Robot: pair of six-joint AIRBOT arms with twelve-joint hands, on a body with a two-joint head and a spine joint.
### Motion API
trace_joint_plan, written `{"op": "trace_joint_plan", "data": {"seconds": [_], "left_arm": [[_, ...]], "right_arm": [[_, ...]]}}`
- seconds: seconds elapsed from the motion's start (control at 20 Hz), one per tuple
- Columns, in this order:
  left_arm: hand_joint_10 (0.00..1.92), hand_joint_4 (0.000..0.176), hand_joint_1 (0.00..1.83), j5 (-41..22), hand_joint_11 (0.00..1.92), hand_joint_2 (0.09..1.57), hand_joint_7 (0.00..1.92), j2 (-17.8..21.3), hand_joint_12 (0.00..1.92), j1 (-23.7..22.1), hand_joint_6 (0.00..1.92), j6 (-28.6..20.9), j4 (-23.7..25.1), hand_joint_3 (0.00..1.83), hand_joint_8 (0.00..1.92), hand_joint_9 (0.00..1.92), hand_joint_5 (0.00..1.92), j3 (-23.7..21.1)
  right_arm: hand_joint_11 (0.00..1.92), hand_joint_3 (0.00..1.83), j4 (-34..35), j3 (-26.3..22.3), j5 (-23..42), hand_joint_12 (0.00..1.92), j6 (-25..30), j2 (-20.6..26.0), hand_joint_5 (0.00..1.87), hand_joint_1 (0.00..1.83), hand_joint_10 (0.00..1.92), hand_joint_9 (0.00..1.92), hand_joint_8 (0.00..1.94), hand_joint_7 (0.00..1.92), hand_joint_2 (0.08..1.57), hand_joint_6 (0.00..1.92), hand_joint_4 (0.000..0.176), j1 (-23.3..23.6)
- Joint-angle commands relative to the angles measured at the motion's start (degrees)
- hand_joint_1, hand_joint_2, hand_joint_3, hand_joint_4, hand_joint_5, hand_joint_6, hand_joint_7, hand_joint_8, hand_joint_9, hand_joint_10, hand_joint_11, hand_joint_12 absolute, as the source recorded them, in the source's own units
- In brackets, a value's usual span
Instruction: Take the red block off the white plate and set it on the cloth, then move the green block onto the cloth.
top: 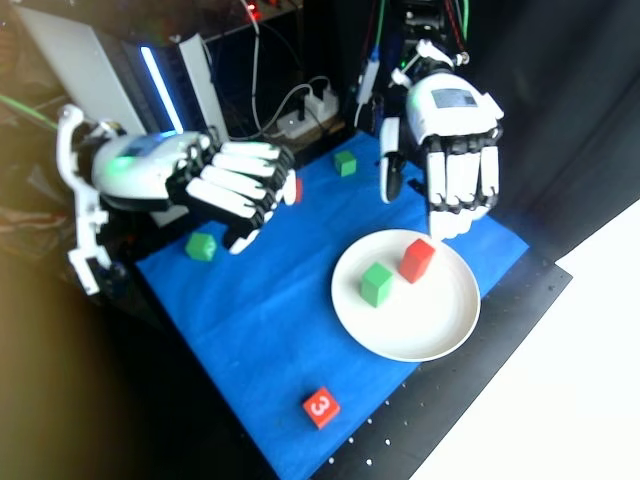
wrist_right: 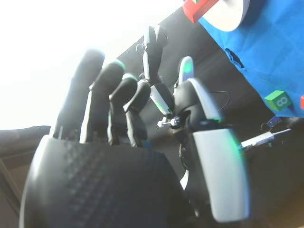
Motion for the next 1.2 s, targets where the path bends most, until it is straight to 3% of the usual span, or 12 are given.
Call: {"op": "trace_joint_plan", "data": {"seconds": [0.0,0.1,0.15,0.3,0.35,0.4,0.5,0.65,0.75,0.9,1.05,1.15], "left_arm": [[0.19,0.064,0.80,-7.2,0.00,0.95,0.26,0.3,1.10,-0.7,0.07,0.0,0.3,0.01,0.01,0.11,0.40,-0.1],[0.13,0.087,0.77,-7.0,0.00,0.95,0.25,0.2,1.00,-0.7,0.04,0.0,0.3,0.00,0.00,0.10,0.40,0.0],[0.13,0.085,0.77,-6.6,0.00,0.95,0.26,-0.1,0.99,-0.7,0.03,0.0,0.3,0.00,0.00,0.11,0.41,0.3],[0.19,0.064,0.83,-3.8,0.00,0.93,0.36,-2.2,1.32,-1.3,0.04,0.0,-0.4,0.00,0.03,0.30,0.46,2.9],[0.19,0.073,0.83,-2.5,0.00,0.94,0.36,-3.0,1.27,-1.9,0.03,0.0,-0.4,0.00,0.02,0.31,0.45,3.8],[0.19,0.062,0.86,-1.4,0.00,0.94,0.39,-3.6,1.31,-2.3,0.03,0.0,-0.3,0.00,0.02,0.35,0.46,4.5],[0.23,0.015,0.96,1.7,0.00,0.94,0.48,-5.5,1.41,-3.5,0.02,0.0,0.2,0.00,0.04,0.42,0.47,6.7],[0.47,0.018,1.06,5.1,0.00,0.93,0.53,-8.0,1.43,-4.1,0.01,0.0,0.5,0.00,0.01,0.35,0.50,9.4],[0.67,0.034,1.03,6.5,0.04,0.92,0.52,-9.0,1.58,-4.1,0.00,0.0,0.6,0.00,0.00,0.32,0.50,10.5],[0.89,0.004,1.05,8.3,0.16,0.90,0.58,-10.2,1.62,-3.9,0.01,0.0,0.6,0.00,0.03,0.33,0.52,11.7],[0.98,0.031,1.01,9.0,0.11,0.92,0.56,-11.1,1.64,-3.4,0.00,0.0,0.4,0.00,0.03,0.28,0.51,12.6],[1.03,0.019,1.02,9.4,0.13,0.92,0.58,-11.7,1.67,-2.9,0.01,0.0,0.0,0.00,0.04,0.29,0.54,13.1]], "right_arm": [[0.32,0.35,-2.0,0.2,-7.1,1.65,-0.4,-0.1,0.59,0.85,1.14,0.49,0.94,0.57,0.76,0.86,0.000,0.8],[0.32,0.33,-2.0,0.2,-7.1,1.65,-0.4,-0.1,0.59,0.87,1.14,0.49,0.95,0.57,0.76,0.86,0.000,0.8],[0.33,0.33,-2.0,0.2,-7.1,1.66,-0.4,-0.1,0.60,0.89,1.15,0.50,0.95,0.58,0.76,0.86,0.000,0.8],[0.33,0.34,-2.0,0.4,-7.1,1.69,-0.4,-0.1,0.59,0.89,1.20,0.50,0.99,0.57,0.76,0.88,0.000,0.8],[0.34,0.34,-2.0,0.4,-7.1,1.68,-0.4,-0.2,0.60,0.87,1.19,0.50,1.00,0.57,0.76,0.89,0.000,0.8],[0.34,0.34,-2.0,0.5,-7.1,1.68,-0.4,-0.2,0.60,0.89,1.19,0.50,1.00,0.57,0.76,0.89,0.000,0.8],[0.36,0.34,-2.0,0.5,-7.1,1.69,-0.4,-0.3,0.62,0.89,1.19,0.52,1.00,0.58,0.75,0.90,0.000,0.8],[0.37,0.35,-2.0,0.7,-7.1,1.68,-0.4,-0.5,0.63,0.94,1.20,0.53,1.00,0.60,0.75,0.89,0.000,0.8],[0.39,0.35,-2.0,0.7,-7.1,1.66,-0.4,-0.5,0.64,0.95,1.19,0.55,1.01,0.61,0.75,0.90,0.000,0.8],[0.38,0.32,-2.0,0.7,-7.1,1.67,-0.4,-0.5,0.66,0.98,1.19,0.54,0.99,0.62,0.74,0.86,0.000,0.8],[0.40,0.31,-2.0,0.7,-7.1,1.69,-0.4,-0.5,0.67,0.95,1.23,0.55,1.01,0.62,0.75,0.83,0.000,0.8],[0.40,0.28,-2.0,0.7,-7.1,1.65,-0.4,-0.5,0.67,0.99,1.19,0.56,0.95,0.64,0.75,0.78,0.000,0.8]]}}
